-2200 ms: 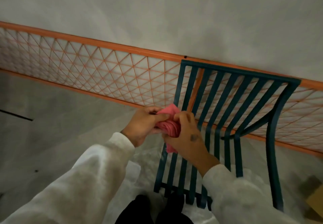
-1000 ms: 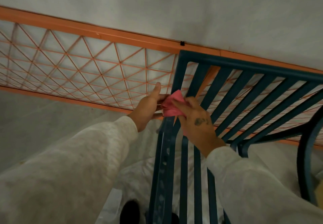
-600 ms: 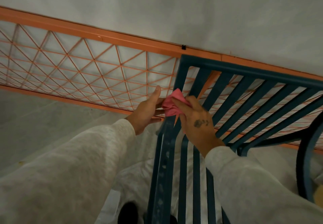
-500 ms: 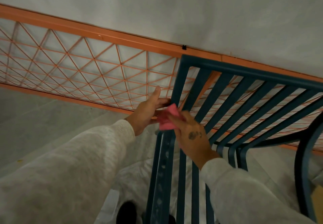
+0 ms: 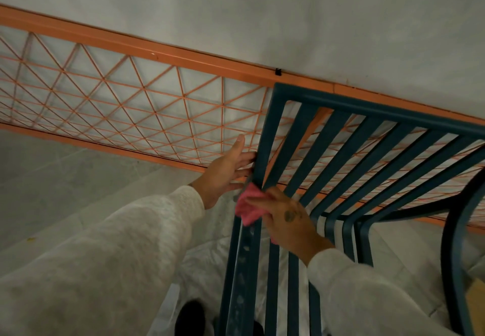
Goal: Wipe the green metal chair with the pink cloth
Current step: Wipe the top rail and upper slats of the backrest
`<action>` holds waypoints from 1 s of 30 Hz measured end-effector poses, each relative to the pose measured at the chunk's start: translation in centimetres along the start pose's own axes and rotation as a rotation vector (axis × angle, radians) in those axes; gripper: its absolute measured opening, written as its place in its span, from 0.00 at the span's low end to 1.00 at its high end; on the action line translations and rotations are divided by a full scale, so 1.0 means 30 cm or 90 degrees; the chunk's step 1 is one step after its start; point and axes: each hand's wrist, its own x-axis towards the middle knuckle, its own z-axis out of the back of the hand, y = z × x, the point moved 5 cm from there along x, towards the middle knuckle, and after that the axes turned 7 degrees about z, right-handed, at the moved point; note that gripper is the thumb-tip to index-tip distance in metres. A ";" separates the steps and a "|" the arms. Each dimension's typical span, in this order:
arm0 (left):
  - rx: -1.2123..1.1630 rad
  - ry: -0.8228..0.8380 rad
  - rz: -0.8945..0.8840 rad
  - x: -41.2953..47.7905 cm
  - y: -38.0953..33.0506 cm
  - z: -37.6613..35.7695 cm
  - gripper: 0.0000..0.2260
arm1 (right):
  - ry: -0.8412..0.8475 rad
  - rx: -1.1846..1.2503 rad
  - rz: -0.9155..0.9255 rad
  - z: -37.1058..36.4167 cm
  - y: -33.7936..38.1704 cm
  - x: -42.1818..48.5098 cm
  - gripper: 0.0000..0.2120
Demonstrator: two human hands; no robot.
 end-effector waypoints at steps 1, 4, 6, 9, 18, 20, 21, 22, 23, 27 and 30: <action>0.009 0.001 0.003 -0.001 0.004 0.001 0.33 | 0.037 0.011 -0.007 -0.017 -0.010 -0.020 0.20; 0.031 0.002 0.004 -0.006 0.024 0.005 0.32 | 0.011 -0.018 -0.032 0.018 -0.054 0.000 0.20; 0.033 0.012 -0.001 -0.012 0.038 0.000 0.30 | -0.090 -0.008 -0.049 0.074 -0.067 0.043 0.19; 0.024 0.012 -0.004 -0.020 0.057 -0.001 0.29 | -0.133 -0.010 -0.039 0.083 -0.047 0.082 0.20; 0.009 0.011 0.105 -0.060 0.272 0.001 0.33 | 0.069 0.049 -0.055 -0.024 -0.046 -0.014 0.19; -0.003 0.010 0.111 -0.061 0.290 0.003 0.34 | 0.009 0.028 -0.056 0.012 -0.059 0.019 0.20; -0.012 0.009 0.113 -0.062 0.295 0.003 0.34 | -0.029 0.021 -0.054 0.026 -0.060 0.032 0.21; -0.020 0.005 0.115 -0.062 0.298 0.003 0.34 | -0.058 0.018 -0.053 0.031 -0.057 0.039 0.22; -0.028 0.000 0.116 -0.062 0.301 0.004 0.35 | -0.071 0.024 -0.053 0.026 -0.049 0.042 0.23; -0.037 -0.011 0.127 -0.069 0.310 0.005 0.36 | -0.024 0.066 -0.067 -0.044 -0.023 -0.005 0.23; -0.027 -0.004 0.150 -0.080 0.331 0.007 0.34 | 0.050 0.088 -0.066 -0.049 -0.043 -0.024 0.21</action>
